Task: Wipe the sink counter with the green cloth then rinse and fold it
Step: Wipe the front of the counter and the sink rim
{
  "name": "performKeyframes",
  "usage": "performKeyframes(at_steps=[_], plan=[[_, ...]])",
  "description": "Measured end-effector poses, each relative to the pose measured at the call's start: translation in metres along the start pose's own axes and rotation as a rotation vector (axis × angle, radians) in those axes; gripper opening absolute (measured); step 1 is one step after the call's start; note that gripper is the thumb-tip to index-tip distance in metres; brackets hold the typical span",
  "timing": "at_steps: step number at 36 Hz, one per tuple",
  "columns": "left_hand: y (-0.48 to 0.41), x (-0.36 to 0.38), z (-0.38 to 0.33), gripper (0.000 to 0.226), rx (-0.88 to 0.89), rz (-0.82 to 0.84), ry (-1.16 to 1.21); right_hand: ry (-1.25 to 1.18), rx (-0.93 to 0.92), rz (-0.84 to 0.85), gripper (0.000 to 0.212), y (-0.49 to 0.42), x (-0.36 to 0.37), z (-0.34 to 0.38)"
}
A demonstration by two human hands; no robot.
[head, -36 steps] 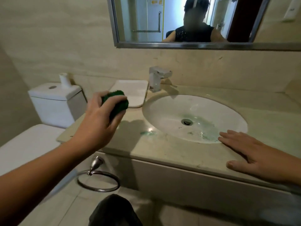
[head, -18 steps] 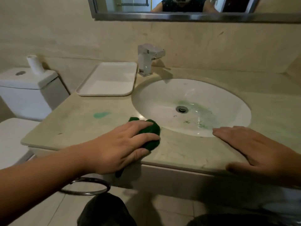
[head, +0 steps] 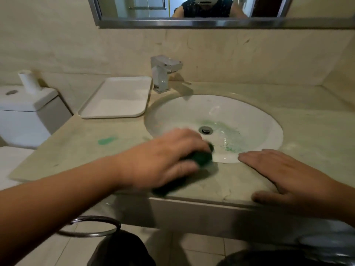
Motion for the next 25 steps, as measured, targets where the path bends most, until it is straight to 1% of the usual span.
performKeyframes(at_steps=[1, 3, 5, 6, 8, 10, 12, 13, 15, 17, 22, 25], plan=[[0.007, 0.015, -0.011, 0.041, 0.064, 0.085, -0.021, 0.002, -0.01, 0.009, 0.09, 0.003, 0.005, -0.001], [0.016, 0.032, -0.018, 0.041, 0.155, 0.143, -0.109, 0.019, -0.008, 0.021, 0.09, 0.003, 0.006, -0.001], [0.011, 0.035, -0.011, 0.04, 0.139, 0.156, -0.118, 0.032, -0.006, 0.019, 0.09, 0.002, 0.003, 0.0], [0.003, 0.034, -0.003, 0.04, 0.091, 0.16, -0.092, 0.029, -0.003, 0.013, 0.09, 0.001, 0.001, 0.0], [-0.019, 0.03, 0.018, 0.039, -0.081, 0.161, -0.063, 0.023, 0.016, 0.011, 0.09, -0.002, -0.001, 0.0], [-0.038, 0.028, 0.04, 0.035, -0.248, 0.157, -0.121, 0.01, 0.033, 0.036, 0.091, 0.002, -0.002, 0.003], [-0.046, 0.02, 0.053, 0.031, -0.349, 0.065, -0.163, -0.02, 0.044, 0.041, 0.091, 0.004, -0.004, 0.004], [-0.046, 0.014, 0.054, 0.03, -0.376, -0.007, -0.146, -0.035, 0.051, 0.046, 0.09, 0.005, -0.006, 0.005], [-0.037, -0.003, 0.046, 0.03, -0.399, -0.171, -0.093, -0.053, 0.056, 0.058, 0.09, 0.006, -0.006, 0.005], [-0.021, -0.018, 0.036, 0.031, -0.397, -0.286, -0.07, -0.057, 0.046, 0.065, 0.089, 0.006, -0.009, 0.006], [0.029, -0.057, 0.01, 0.033, -0.368, -0.317, -0.11, -0.051, 0.029, 0.123, 0.093, -0.006, -0.025, 0.021], [0.066, -0.087, 0.008, 0.038, -0.414, -0.401, -0.184, -0.062, -0.032, 0.128, 0.092, -0.02, -0.036, 0.038]])
Point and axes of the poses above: each hand's wrist, its own y-axis away from the middle knuckle, its own x-axis out of the palm, z = x × y, the point moved 2 cm from there along -y, towards the middle knuckle, and after that the axes turned 7 degrees about -z, right-handed, at the moved point
